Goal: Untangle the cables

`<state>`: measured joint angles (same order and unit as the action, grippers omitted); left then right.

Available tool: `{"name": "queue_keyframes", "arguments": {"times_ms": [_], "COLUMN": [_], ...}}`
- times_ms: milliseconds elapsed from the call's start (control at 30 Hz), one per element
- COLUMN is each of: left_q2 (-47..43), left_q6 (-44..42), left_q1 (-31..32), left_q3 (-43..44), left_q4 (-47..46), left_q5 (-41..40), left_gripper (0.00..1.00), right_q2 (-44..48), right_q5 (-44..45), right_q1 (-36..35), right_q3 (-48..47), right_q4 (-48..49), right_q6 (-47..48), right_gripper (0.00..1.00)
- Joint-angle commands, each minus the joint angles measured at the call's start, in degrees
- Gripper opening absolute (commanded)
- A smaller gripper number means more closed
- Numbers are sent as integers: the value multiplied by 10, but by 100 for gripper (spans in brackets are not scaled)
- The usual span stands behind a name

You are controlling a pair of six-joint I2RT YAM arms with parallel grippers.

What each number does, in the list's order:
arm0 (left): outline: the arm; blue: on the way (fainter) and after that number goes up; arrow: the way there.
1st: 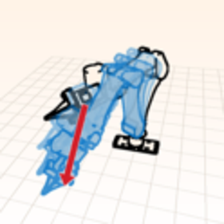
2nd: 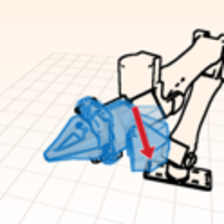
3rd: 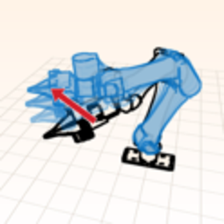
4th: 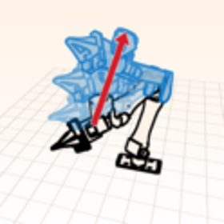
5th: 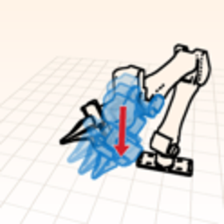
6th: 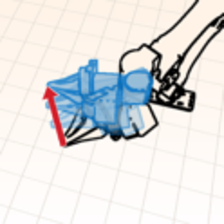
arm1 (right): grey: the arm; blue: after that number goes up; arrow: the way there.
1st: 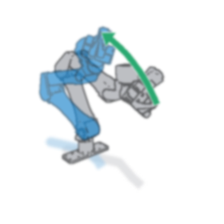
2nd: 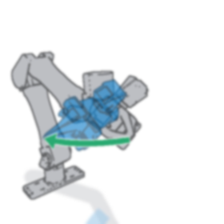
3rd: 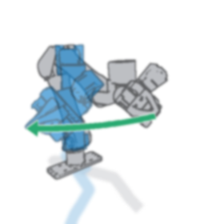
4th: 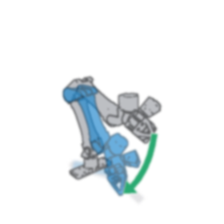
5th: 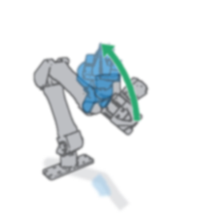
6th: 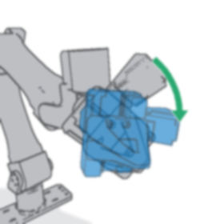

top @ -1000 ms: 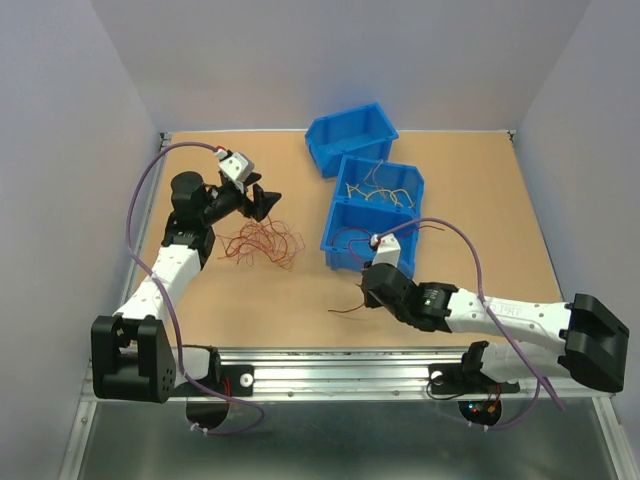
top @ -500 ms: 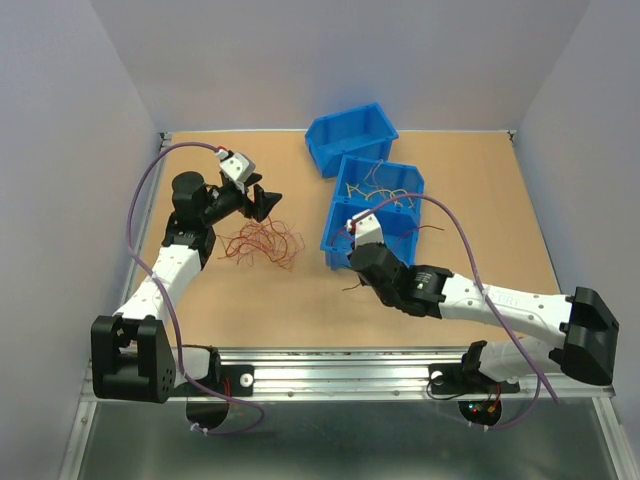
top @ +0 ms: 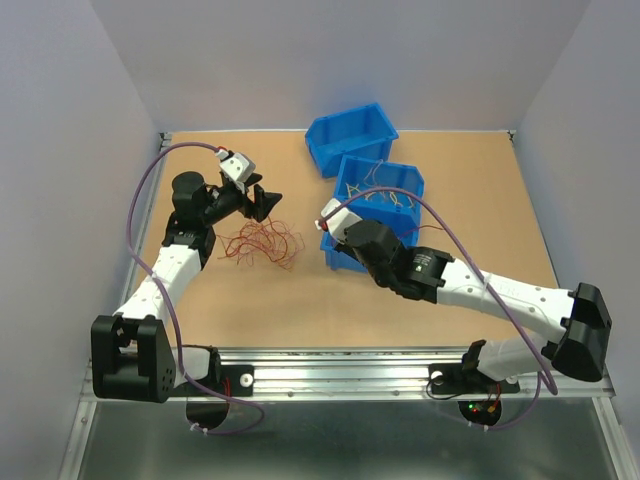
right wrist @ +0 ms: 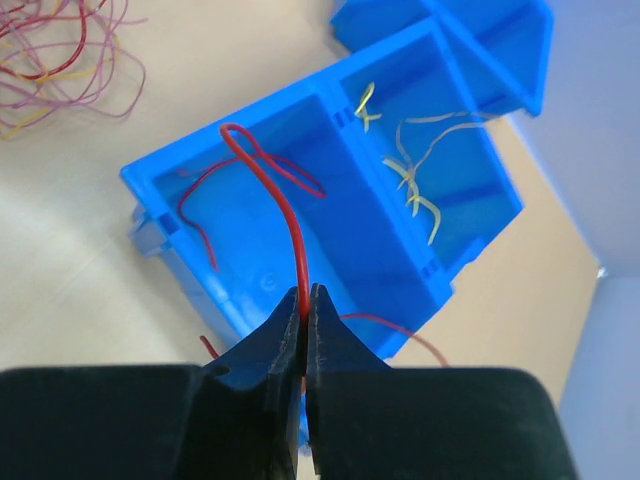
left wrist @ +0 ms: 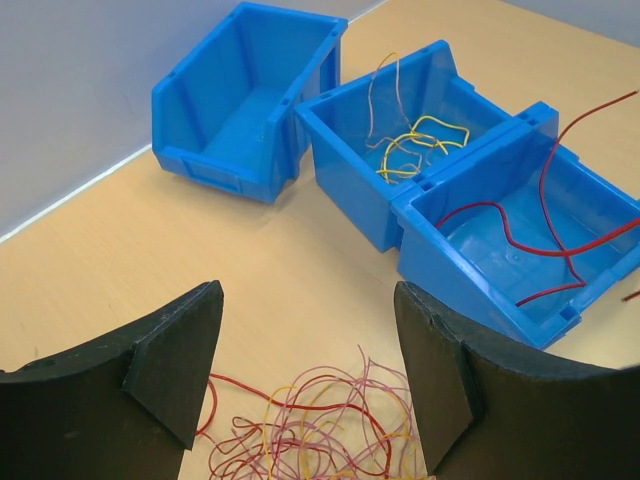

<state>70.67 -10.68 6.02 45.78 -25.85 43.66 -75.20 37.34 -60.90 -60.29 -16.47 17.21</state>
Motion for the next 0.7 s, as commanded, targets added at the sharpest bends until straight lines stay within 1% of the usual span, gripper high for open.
{"name": "queue_keyframes", "arguments": {"times_ms": [0,267,367,467,567,667], "left_q2": [-1,3,4,5,5,6], "left_q6": [-7,-9,-9,-10,-11,-12], "left_q1": [4,5,5,6,6,6], "left_q3": [26,26,27,28,28,29], "left_q4": [-16,-15,-13,-13,-12,-10], "left_q5": [5,4,4,5,3,4], "left_gripper": [80,80,80,80,80,80], "right_q2": [-5,-71,-86,-97,-95,-91], "right_q5": [-32,-27,-32,-67,-104,-169], "right_q1": [24,50,65,85,104,134], "right_q3": [-72,-137,-158,-166,-145,-119], "right_q4": [12,-15,-26,-49,-49,-49], "right_q6": [118,214,225,216,198,170], "right_gripper": [1,1,1,1,0,1]}}
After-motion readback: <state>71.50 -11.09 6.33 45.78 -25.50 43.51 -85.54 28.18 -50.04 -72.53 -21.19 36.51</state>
